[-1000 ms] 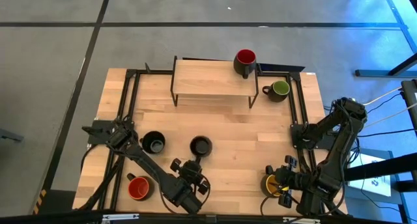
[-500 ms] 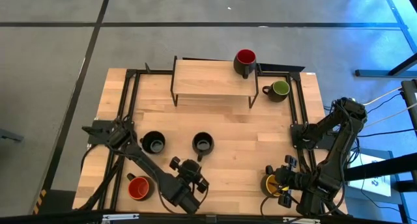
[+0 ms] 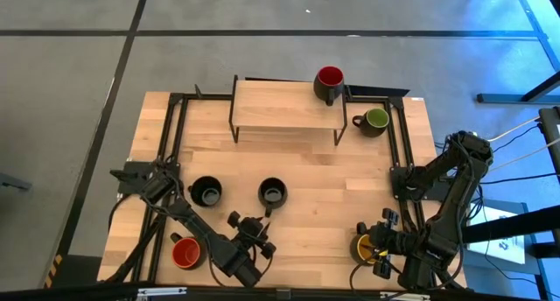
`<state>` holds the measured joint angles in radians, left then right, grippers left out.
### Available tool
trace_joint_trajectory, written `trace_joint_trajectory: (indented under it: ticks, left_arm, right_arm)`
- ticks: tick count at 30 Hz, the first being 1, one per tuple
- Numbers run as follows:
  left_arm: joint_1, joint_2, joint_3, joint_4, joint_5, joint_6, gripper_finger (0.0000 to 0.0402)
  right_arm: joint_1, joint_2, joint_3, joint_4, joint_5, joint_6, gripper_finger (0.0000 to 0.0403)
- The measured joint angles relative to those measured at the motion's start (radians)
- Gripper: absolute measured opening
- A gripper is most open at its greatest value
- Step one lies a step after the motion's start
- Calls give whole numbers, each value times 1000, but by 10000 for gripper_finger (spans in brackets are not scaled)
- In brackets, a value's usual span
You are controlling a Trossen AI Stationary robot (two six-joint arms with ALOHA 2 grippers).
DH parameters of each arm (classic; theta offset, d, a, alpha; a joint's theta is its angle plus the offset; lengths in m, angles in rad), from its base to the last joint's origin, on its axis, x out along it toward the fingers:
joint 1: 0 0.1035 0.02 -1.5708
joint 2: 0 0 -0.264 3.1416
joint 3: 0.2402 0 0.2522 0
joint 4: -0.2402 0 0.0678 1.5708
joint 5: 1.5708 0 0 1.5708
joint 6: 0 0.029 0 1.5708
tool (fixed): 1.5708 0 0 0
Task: Place coffee mugs
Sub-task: Put the black mug on the shelf
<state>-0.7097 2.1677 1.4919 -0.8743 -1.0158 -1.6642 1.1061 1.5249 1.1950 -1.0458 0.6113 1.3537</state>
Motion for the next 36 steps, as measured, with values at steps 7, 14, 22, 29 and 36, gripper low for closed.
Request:
trace_joint_trajectory:
  ticks: [7, 14, 22, 29, 36]
  left_arm:
    - [37, 0, -1, 5, -14, 49, 134]
    - [82, 0, -1, 4, 2, 51, 134]
    - [101, 0, -1, 12, 79, 53, 73]
    - [94, -3, 24, 10, 85, 55, 55]
    - [94, -8, 154, -90, 93, 145, 45]
  right_arm:
    - [0, 0, 0, 0, 2, 0, 163]
    - [0, 0, 0, 4, 2, 1, 163]
    - [0, 0, 0, 6, 26, 9, 163]
    - [0, 0, 0, 5, 25, 7, 163]
    - [0, 0, 0, 8, -32, 13, 163]
